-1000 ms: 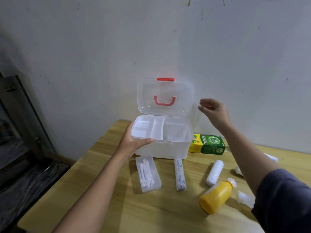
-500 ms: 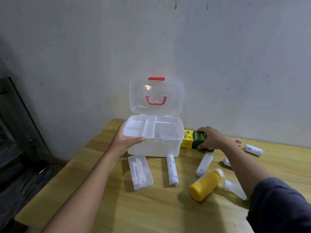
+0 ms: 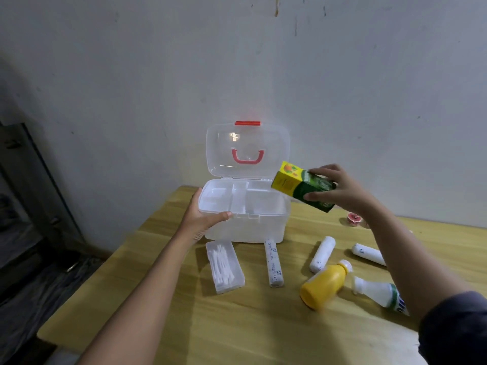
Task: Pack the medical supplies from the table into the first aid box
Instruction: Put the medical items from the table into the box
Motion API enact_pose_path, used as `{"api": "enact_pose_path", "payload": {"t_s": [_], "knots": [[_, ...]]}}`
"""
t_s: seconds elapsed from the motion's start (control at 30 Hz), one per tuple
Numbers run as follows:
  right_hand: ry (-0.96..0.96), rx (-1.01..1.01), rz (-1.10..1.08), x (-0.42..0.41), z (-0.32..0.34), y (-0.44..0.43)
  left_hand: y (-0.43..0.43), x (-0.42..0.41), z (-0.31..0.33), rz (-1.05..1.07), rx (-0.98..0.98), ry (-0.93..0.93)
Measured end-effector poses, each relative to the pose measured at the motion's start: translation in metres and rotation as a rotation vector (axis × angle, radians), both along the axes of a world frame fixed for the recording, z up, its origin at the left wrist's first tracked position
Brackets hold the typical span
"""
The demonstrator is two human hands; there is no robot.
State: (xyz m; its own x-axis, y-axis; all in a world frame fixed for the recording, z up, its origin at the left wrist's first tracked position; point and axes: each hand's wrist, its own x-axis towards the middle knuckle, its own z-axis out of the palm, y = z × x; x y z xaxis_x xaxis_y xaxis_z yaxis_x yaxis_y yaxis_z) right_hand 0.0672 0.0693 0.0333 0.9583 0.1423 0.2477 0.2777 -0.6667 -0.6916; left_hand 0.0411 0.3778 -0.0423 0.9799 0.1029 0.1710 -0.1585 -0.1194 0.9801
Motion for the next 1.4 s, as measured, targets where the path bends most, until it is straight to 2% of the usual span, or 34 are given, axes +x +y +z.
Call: {"api": "enact_pose_path", "payload": {"t_s": [0.23,0.4,0.53,0.77,1.03,1.27,1.4], "knots": [[-0.056,-0.503,0.074,0.026,0.015,0.055,0.003,0.007,-0.004,-0.007,-0.032,0.031],[-0.036,-0.743,0.089,0.038,0.021,0.080,0.006,0.009,-0.007,-0.025,-0.031,0.030],[-0.026,-0.769,0.134,0.044,0.008,0.098,0.006,0.007,-0.005,-0.022,0.002,0.036],[0.004,-0.672,0.184,0.051,-0.034,0.111,0.005,0.008,-0.009,-0.023,-0.026,0.029],[0.097,-0.820,0.263,0.057,-0.032,0.107,0.010,0.010,-0.013,-0.005,0.037,0.073],[-0.007,-0.834,0.240,0.061,-0.035,0.112,0.007,0.011,-0.014,0.012,-0.001,0.072],[-0.007,-0.825,0.255,0.064,-0.034,0.113,0.007,0.011,-0.014,0.010,0.005,0.064]]}}
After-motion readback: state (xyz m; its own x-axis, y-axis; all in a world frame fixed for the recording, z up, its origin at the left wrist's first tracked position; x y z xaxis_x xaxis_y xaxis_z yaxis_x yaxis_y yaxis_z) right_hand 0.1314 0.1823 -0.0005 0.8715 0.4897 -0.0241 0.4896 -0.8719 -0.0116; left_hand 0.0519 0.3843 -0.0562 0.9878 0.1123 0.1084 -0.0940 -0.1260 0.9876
